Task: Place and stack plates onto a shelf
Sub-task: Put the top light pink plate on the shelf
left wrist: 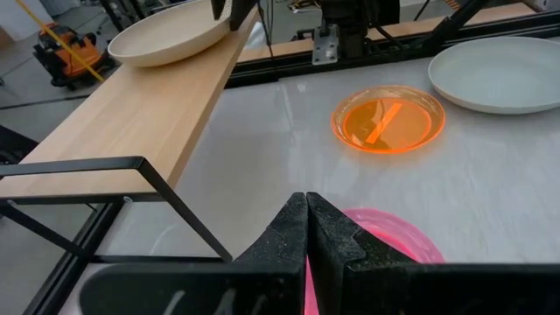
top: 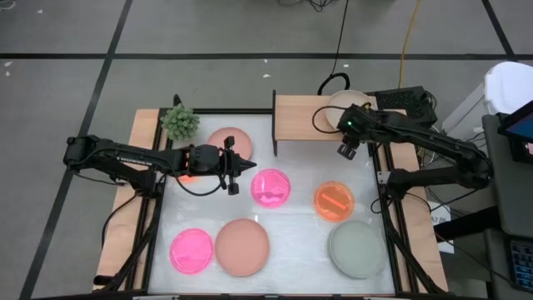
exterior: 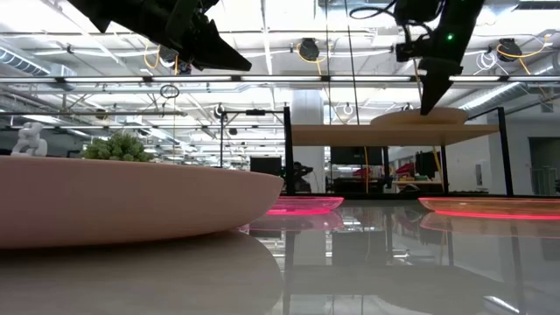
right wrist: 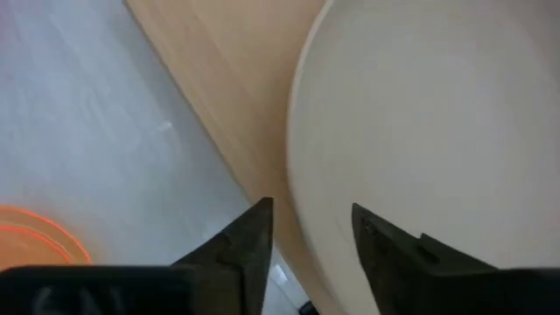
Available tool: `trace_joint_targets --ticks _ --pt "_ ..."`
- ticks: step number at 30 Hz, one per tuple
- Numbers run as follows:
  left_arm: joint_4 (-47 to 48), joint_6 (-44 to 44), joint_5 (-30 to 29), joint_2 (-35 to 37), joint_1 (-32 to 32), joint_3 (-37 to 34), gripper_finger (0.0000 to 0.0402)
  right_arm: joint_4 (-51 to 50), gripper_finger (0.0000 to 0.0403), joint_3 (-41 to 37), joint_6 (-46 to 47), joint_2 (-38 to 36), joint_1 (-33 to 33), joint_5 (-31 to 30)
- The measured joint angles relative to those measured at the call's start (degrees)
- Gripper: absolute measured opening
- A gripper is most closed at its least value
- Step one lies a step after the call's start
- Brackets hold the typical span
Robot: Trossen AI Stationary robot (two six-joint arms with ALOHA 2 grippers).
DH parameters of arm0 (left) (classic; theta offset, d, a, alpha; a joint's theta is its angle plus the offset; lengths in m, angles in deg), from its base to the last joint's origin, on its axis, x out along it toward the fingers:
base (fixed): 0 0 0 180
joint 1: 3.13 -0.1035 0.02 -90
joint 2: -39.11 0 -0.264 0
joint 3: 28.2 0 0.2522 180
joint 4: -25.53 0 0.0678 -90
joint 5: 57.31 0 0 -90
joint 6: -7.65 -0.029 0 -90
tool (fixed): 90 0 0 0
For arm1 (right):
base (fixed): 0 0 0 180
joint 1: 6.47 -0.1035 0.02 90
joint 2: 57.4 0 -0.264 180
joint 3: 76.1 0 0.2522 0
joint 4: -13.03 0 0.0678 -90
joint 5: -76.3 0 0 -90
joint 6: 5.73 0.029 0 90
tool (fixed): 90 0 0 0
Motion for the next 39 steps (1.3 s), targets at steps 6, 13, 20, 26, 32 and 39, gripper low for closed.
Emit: trace_joint_targets --ticks 6,13,20,26,32,39 --pt "0.02 -0.15 -0.01 0.00 0.00 0.00 0.0001 0.04 0.0188 0.00 2.28 -4.67 -2.39 0.04" --pt "3.14 -1.31 -0.01 0.00 0.01 0.00 0.0015 3.55 0.0203 0.00 4.44 -8.57 -9.03 -4.63" --pt "7.33 -1.81 -0.03 -0.02 1.51 0.00 0.0071 4.13 0.0203 0.00 8.55 -9.98 -19.06 -4.55" --pt "10.55 -5.39 -0.17 -1.63 5.03 0.00 0.0087 6.10 0.0203 -0.50 12.81 -9.93 -29.68 -4.55" --pt "11.07 -14.13 -0.01 -6.96 9.56 0.00 0.0088 15.34 0.0203 -4.92 11.60 -9.93 -38.25 -4.59" --pt "10.66 -18.01 -1.53 -14.83 11.63 0.00 0.0088 19.99 0.0203 -7.74 7.78 -9.77 -42.94 -4.48"
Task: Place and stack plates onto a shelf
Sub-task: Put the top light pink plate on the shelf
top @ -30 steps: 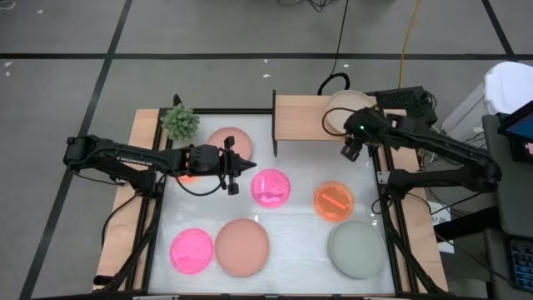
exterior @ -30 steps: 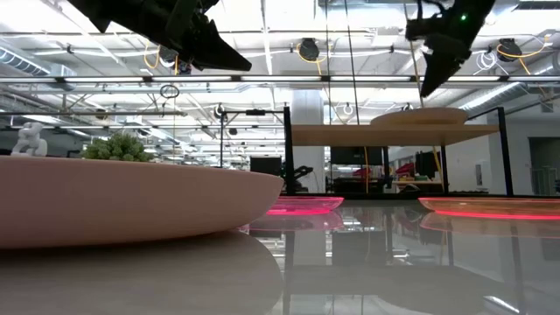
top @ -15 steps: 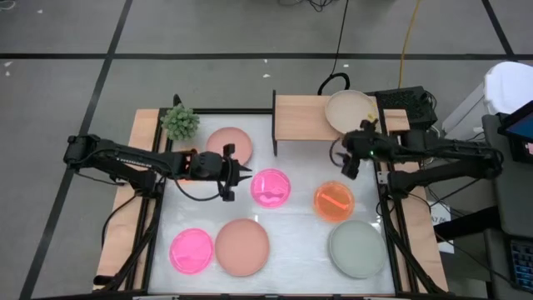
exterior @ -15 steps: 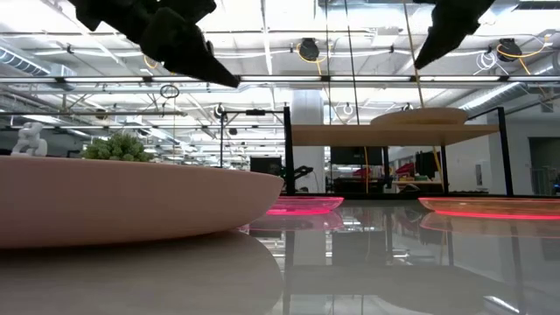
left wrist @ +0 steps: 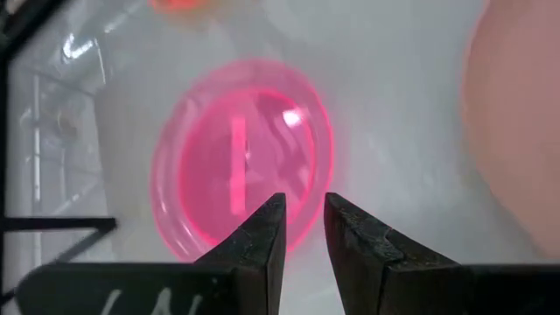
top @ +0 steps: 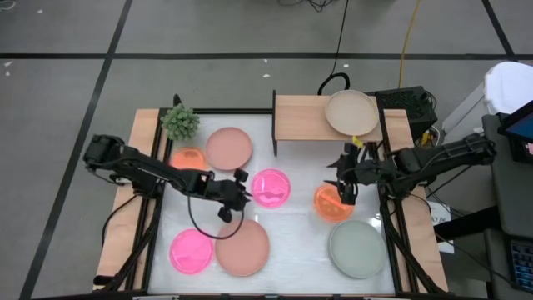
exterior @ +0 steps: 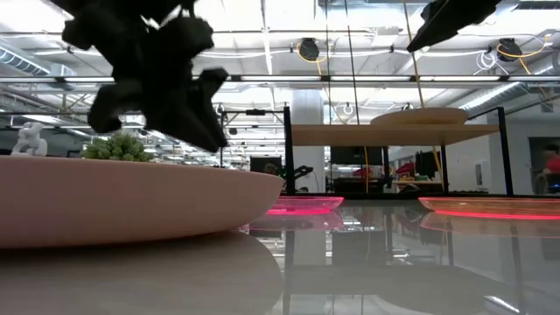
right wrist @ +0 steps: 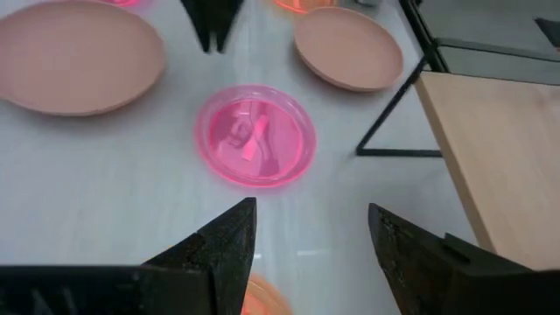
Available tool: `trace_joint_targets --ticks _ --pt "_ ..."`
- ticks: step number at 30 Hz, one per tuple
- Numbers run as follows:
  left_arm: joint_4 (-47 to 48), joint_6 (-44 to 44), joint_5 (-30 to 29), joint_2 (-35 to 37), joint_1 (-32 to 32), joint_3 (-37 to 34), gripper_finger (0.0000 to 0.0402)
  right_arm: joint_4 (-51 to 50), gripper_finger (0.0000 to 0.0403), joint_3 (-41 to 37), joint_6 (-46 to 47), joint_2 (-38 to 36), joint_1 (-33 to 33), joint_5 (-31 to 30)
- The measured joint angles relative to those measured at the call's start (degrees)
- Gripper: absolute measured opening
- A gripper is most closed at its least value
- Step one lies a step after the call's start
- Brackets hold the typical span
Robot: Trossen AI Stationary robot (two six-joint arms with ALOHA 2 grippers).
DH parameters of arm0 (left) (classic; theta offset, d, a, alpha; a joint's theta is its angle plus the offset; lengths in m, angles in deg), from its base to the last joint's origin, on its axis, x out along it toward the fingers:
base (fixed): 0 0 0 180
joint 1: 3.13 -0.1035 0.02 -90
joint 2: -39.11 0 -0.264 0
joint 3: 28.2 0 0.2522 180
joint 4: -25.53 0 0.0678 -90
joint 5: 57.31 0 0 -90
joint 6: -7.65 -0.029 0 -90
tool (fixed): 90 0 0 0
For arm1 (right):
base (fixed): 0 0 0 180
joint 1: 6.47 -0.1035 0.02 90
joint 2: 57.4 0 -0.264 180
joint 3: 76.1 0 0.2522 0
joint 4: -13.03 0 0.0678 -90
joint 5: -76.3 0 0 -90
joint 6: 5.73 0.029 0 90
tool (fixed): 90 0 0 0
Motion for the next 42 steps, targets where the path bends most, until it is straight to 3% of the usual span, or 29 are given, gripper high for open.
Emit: trace_joint_targets --ticks 13,25,42 --pt "2.54 -6.57 -3.00 -11.65 -0.71 6.79 0.0088 0.71 0.0203 -0.04 1.03 0.02 -1.20 0.00" --pt "9.70 -7.85 -3.03 -12.01 -1.51 7.98 0.0088 0.62 0.0203 -0.04 1.05 0.02 -1.20 0.11" --pt "5.36 -19.40 -6.72 -15.64 -1.62 7.98 0.0088 0.81 0.0203 -0.04 1.05 0.04 -1.20 0.20"
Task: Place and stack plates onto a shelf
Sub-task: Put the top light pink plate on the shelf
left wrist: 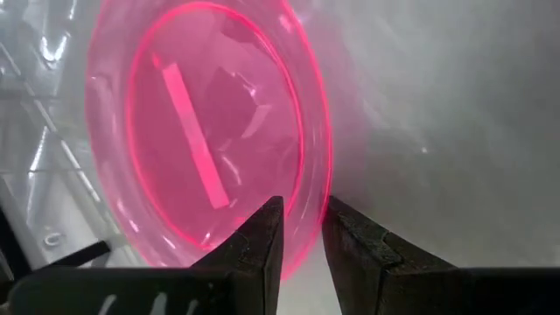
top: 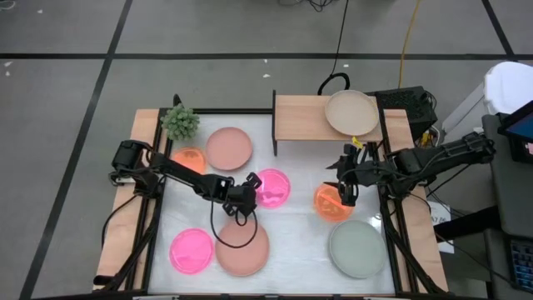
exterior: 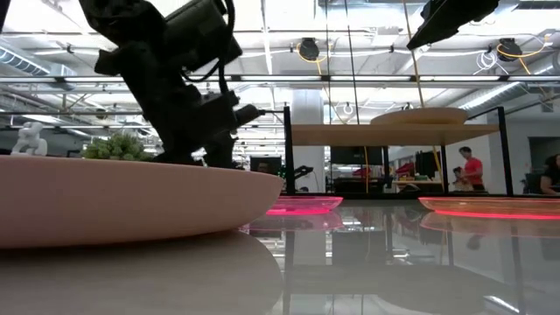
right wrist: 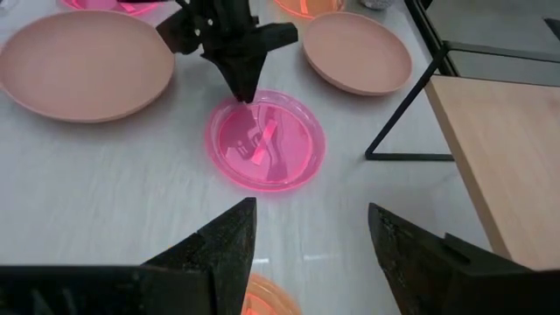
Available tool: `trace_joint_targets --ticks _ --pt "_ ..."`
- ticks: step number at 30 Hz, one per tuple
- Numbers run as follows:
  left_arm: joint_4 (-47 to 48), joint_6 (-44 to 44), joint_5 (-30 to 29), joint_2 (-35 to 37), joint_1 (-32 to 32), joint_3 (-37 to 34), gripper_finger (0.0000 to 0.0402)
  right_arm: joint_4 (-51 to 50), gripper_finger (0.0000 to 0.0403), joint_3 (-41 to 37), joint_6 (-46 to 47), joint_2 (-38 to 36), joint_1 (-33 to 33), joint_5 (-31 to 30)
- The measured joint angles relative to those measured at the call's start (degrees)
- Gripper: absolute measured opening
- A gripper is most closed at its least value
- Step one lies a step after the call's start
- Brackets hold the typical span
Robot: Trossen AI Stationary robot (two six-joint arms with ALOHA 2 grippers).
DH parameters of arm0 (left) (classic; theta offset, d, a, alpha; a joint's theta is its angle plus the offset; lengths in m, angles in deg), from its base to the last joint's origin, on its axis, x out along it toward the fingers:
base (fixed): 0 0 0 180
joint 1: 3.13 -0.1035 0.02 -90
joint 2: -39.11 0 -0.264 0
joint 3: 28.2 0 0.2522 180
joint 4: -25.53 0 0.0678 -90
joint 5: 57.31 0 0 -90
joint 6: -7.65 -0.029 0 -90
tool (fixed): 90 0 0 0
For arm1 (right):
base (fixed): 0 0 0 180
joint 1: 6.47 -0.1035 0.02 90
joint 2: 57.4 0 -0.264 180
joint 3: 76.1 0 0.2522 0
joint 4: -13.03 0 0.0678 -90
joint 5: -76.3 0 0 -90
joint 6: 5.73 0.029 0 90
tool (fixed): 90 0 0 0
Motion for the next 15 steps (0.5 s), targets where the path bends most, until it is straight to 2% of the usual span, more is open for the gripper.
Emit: trace_joint_targets --ticks 15 --pt "-0.65 -2.85 -0.79 -0.44 0.95 -0.02 0.0087 -0.43 0.0203 0.00 0.60 0.00 0.00 1.55"
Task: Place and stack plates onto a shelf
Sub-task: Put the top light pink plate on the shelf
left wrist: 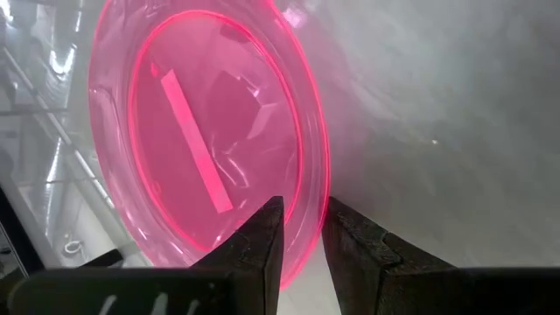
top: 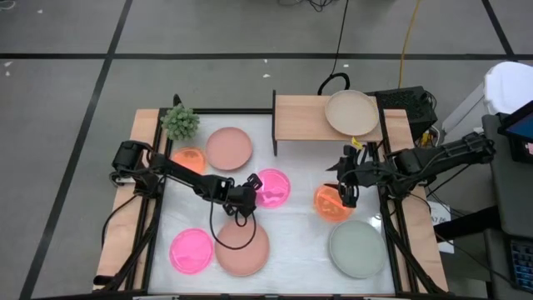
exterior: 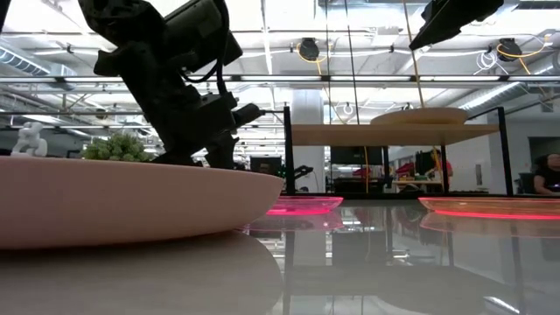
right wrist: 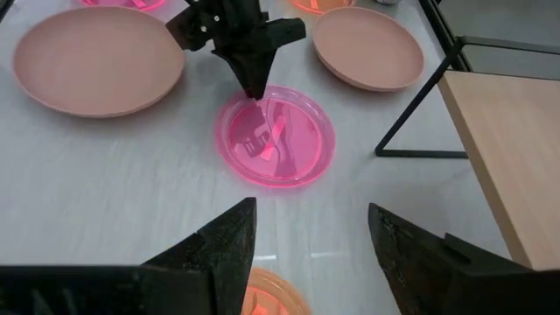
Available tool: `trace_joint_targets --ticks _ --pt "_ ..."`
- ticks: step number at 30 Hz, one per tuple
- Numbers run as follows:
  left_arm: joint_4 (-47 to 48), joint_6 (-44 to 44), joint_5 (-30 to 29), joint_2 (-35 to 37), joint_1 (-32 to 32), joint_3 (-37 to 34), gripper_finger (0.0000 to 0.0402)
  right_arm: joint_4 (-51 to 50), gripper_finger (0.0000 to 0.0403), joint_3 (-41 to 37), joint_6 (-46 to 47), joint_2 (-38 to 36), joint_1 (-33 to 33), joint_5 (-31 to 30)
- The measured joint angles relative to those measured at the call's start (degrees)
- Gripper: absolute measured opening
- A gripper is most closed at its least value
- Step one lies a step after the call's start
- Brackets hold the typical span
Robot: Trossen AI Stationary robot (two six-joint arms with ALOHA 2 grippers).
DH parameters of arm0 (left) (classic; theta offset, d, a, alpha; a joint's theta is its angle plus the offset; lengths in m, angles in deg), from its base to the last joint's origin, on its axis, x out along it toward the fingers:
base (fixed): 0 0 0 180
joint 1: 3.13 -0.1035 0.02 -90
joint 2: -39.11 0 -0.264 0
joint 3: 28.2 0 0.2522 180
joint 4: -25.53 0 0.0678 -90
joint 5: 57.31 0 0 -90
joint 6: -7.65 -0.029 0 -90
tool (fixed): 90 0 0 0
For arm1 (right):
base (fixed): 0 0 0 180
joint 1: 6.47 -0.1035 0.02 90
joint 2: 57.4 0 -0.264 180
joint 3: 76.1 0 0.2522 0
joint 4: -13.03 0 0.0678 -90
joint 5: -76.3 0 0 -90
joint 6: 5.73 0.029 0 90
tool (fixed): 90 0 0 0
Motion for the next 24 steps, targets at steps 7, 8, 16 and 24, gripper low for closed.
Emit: trace_joint_targets --ticks 7,8,16,24 --pt "0.02 0.05 0.48 -0.04 0.29 0.00 0.0054 0.00 0.0203 0.00 0.45 0.00 0.00 0.00" --pt "0.02 0.03 0.58 -0.04 0.29 0.00 0.0046 0.00 0.0203 0.00 0.46 0.00 0.02 0.00" --pt "-0.17 0.22 0.90 -0.07 0.31 -0.02 0.0005 0.00 0.0203 0.00 0.60 0.00 0.00 0.00" --pt "-1.95 0.27 0.36 -0.07 0.77 -0.04 0.0005 0.00 0.0203 0.00 0.49 0.00 0.02 0.02"
